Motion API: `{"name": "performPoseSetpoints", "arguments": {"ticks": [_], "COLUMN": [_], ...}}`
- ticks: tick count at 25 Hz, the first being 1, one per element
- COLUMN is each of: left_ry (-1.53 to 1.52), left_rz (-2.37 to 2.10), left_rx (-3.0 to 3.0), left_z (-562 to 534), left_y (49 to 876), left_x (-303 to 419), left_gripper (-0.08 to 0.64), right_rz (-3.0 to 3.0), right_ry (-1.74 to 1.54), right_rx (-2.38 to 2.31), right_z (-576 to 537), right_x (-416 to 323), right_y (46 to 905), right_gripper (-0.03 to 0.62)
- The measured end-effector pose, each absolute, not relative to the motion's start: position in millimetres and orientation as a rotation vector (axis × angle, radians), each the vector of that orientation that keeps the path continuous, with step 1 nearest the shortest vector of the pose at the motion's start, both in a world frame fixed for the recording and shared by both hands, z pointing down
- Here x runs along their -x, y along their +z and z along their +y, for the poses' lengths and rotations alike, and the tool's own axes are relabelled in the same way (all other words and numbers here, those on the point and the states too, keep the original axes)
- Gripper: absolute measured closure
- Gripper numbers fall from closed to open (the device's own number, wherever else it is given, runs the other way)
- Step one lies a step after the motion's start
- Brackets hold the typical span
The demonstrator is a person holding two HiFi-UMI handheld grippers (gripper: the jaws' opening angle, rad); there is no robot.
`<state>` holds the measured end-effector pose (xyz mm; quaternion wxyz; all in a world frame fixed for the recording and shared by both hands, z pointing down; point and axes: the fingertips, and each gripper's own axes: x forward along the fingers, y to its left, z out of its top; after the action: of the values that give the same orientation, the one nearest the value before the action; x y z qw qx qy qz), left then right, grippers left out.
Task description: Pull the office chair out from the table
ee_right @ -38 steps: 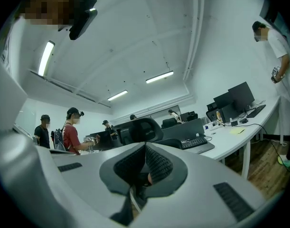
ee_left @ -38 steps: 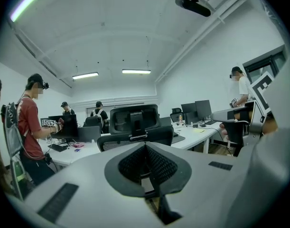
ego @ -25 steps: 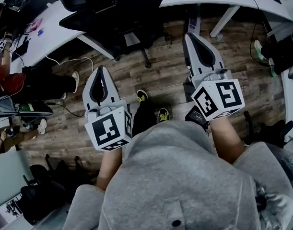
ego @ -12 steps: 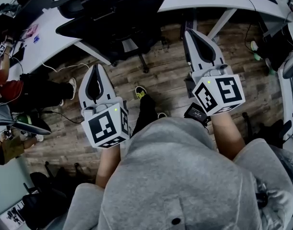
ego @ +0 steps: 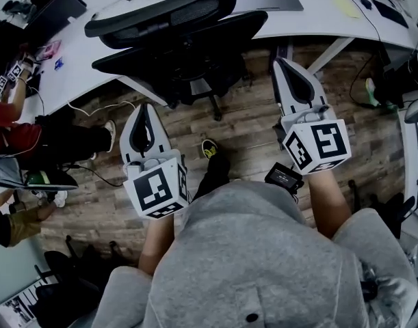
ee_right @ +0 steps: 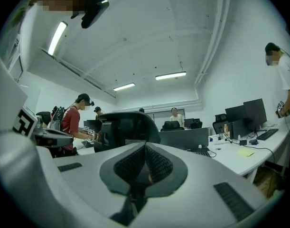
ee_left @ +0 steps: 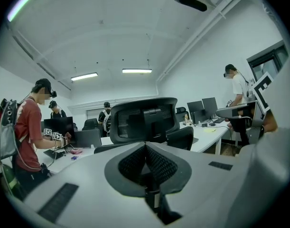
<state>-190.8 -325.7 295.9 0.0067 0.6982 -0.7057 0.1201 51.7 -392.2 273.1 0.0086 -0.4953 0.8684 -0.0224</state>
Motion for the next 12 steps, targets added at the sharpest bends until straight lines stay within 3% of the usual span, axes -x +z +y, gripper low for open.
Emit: {"name": "performPoseSetpoints", "arguments": {"ticks": [12], "left_ry": [0.339], "left_rz": [-2.229], "left_rx": [-2.147], "left_z": [-392], "left_y": [293], "left_x": [254], "left_gripper": [0.549], "right_rz": [2.841], "right_ry": [0.111], "right_rx": [1.591], "right_z": [-450], "right_x": [-9], "right_y": [271], "right_gripper": [0.565]}}
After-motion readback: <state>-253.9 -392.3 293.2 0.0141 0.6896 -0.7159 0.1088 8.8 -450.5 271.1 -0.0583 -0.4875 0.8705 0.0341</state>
